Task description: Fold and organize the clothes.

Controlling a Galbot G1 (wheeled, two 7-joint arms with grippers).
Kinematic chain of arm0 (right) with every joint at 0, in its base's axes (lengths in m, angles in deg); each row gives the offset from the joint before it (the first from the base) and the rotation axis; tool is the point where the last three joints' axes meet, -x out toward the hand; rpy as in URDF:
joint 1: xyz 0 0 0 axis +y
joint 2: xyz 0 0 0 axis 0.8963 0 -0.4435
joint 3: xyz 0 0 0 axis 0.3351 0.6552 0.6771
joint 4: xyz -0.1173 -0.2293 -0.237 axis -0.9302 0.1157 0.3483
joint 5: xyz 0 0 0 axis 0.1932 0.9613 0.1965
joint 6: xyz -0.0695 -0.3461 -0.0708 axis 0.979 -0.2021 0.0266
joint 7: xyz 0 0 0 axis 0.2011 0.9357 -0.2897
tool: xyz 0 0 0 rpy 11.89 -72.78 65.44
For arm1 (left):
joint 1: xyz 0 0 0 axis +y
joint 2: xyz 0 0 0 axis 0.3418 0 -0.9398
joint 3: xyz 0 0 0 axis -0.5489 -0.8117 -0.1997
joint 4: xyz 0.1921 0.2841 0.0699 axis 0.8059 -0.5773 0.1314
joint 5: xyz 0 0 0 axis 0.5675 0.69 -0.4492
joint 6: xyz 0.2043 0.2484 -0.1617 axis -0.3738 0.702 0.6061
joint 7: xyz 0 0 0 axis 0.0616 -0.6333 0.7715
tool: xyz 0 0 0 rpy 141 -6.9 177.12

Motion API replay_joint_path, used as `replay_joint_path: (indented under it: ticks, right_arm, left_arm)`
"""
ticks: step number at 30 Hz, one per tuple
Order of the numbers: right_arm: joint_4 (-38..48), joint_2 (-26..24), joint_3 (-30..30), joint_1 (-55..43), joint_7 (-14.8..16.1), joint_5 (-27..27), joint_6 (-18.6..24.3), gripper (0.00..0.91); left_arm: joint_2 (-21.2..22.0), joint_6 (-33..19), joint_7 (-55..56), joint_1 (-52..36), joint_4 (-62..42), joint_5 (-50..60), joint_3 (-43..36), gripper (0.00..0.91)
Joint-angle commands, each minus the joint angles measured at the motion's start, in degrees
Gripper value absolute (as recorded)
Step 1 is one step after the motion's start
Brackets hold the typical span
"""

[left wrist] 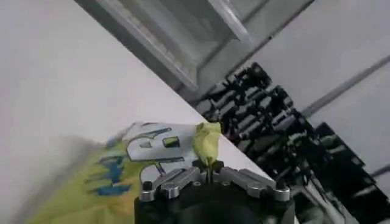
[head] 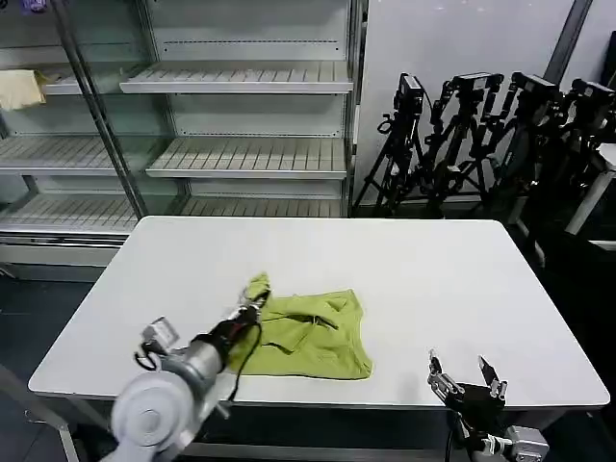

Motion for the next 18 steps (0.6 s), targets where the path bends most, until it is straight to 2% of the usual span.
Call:
replay_joint_path:
  ticks: [1,11,17,18]
  right_arm:
    - [0.6,1.2,0.3,0.1,0.2,0.8,0.6,0.907]
    - [1.7,1.2,-0.2,-0.4,0.0,1.2,1.4,0.907]
    - [1.9,1.3,0.3,-1.3,-0.1,1.2,0.8,0.907]
    - [2.0,1.3,0.4,-1.4,-0.1,1.2,0.7,0.907]
  left_arm:
    - [5.6,-0.1,0.2,-5.6,-7.2,8.5,-13.9,0.05]
    - [9.9,0.0,0.1,-9.8,-13.5,12.5,-17.8,0.081]
    - [10.6,0.0,-0.6,-11.7,-16.0,13.1,-18.3,0.101]
    - [10.6,0.1,-0.7,-11.9,-16.3,13.3,-18.4,0.363]
